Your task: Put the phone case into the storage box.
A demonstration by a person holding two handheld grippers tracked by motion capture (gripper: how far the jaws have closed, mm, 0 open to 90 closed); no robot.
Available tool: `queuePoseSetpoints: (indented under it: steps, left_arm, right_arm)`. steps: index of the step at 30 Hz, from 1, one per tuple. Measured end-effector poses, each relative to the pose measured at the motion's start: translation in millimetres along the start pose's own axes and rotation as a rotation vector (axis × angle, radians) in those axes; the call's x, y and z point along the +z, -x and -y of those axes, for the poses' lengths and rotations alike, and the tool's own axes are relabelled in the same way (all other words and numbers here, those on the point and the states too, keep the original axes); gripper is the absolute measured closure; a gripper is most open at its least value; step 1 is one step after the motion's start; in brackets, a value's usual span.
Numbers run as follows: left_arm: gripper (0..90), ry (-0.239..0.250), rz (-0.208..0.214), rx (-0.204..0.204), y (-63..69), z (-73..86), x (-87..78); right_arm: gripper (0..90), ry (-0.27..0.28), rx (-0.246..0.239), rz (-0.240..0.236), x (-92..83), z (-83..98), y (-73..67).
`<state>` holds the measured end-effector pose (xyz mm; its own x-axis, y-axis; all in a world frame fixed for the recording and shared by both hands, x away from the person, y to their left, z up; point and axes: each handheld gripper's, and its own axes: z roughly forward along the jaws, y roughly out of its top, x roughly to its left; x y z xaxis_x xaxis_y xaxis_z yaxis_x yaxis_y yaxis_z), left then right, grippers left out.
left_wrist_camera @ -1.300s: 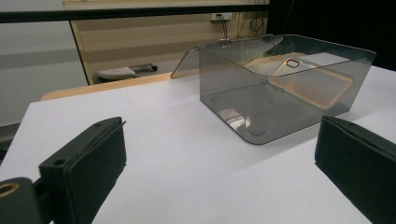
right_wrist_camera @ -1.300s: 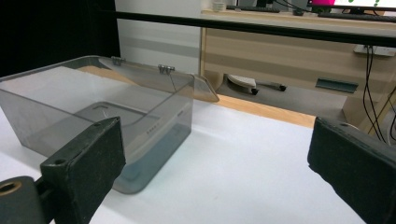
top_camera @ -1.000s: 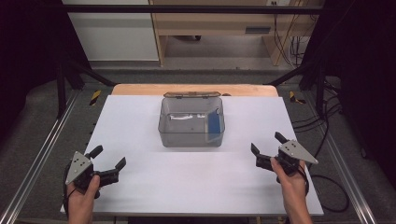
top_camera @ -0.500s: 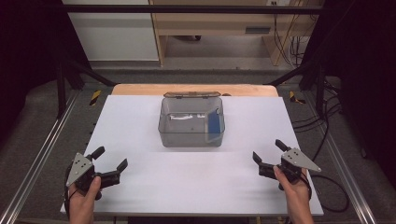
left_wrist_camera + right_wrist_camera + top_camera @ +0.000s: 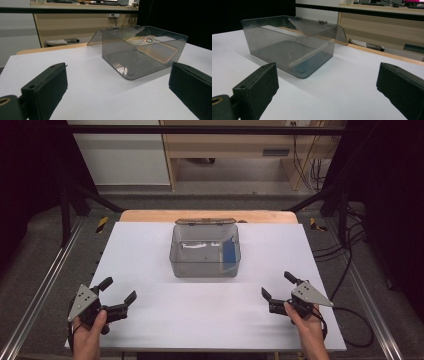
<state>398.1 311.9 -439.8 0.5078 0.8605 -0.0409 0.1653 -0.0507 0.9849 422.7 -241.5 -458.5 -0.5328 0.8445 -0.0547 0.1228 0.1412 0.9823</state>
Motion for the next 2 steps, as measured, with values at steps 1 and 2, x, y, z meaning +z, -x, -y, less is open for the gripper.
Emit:
queuePoseSetpoints:
  steps: [1, 2]
  left_arm:
    - [2.2, -0.001, 0.000, 0.000, 0.3, 0.1, 0.4]
    - [2.2, -0.001, 0.001, 0.001, 0.6, 0.1, 0.7]
  right_arm:
    - [4.3, -0.001, -0.005, -0.003, 0.3, 0.3, -0.9]
    - [4.3, -0.002, -0.007, -0.006, 0.1, 0.4, -2.0]
